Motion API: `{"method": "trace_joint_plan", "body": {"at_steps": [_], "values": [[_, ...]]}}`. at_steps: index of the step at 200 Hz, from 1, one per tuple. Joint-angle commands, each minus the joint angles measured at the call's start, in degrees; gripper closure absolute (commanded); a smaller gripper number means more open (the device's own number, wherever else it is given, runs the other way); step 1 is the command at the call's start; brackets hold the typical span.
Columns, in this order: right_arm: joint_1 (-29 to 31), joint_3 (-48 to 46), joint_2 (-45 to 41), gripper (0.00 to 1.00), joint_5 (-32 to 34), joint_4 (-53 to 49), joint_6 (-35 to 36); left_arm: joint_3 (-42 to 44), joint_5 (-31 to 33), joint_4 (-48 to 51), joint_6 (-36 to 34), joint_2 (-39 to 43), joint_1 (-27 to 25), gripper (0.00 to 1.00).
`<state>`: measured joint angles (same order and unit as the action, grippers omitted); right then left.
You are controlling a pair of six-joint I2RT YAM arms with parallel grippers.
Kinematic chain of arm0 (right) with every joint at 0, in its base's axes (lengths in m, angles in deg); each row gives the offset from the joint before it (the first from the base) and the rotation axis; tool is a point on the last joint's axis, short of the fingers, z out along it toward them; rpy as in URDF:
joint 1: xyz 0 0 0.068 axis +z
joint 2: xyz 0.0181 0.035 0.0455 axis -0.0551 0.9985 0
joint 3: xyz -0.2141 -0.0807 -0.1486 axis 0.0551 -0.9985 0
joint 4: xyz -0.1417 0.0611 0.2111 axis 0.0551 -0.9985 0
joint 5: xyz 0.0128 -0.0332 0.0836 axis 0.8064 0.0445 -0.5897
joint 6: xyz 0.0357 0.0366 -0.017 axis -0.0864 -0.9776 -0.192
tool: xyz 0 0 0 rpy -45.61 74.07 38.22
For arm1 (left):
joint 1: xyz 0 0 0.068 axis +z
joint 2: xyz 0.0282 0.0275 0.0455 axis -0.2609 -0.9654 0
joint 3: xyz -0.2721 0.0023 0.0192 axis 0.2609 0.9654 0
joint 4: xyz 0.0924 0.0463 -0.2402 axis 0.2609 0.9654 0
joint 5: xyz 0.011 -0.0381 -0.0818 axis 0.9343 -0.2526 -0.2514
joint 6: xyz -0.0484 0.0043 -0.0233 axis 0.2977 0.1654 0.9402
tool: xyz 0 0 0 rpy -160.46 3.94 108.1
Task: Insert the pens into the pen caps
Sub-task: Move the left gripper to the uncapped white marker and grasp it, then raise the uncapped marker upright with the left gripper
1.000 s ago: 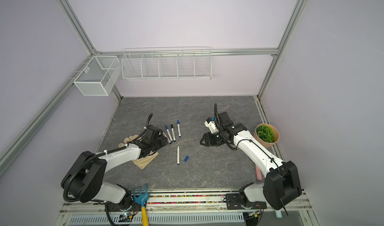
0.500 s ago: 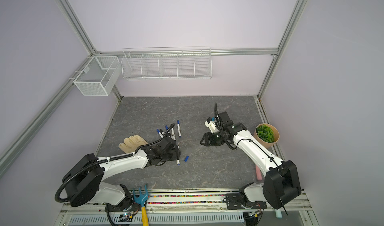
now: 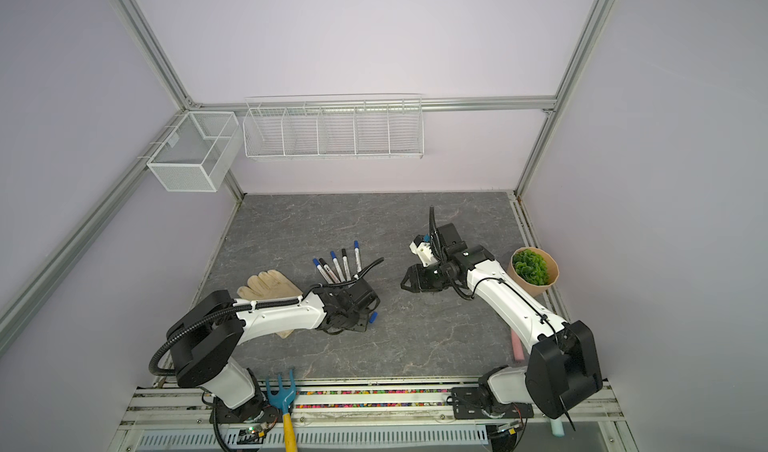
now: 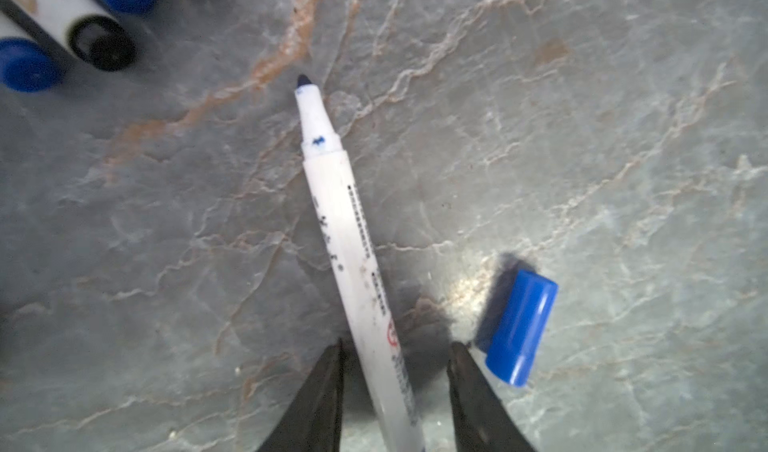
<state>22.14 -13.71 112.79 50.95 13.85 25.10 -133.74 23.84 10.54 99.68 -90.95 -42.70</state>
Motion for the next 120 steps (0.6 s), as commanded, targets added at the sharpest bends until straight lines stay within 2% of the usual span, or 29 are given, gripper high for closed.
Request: {"method": "trace_joint_plan", "body": {"at_steps": [1,12,51,72,100,120], "values": [[-0.29,-0.21,-1.42,0.50,-0.44,-0.23,0.85,0.61,-1.48,4.12,1.12,-3.30,-0.10,0.65],[-0.32,-0.34,-1.58,0.50,-0.54,-0.22,0.70,1.09,-2.00,2.78,0.76,-3.89,-0.10,0.70],[-0.32,-0.26,-2.32,0.50,-0.65,-0.29,0.50,1.05,-0.19,0.80,0.18,-2.85,0.51,1.00],[-0.27,-0.20,-2.65,0.50,-1.91,0.16,0.21,2.11,0.37,-3.95,-2.57,2.25,0.69,1.00],[0.97,0.00,-2.47,0.50,-4.76,2.03,-0.33,6.45,-2.46,-17.28,-6.20,11.10,0.70,1.00],[2.66,1.07,-1.58,0.50,-6.13,3.95,-1.24,8.23,-4.59,-23.95,-7.82,14.29,0.69,1.00]]}}
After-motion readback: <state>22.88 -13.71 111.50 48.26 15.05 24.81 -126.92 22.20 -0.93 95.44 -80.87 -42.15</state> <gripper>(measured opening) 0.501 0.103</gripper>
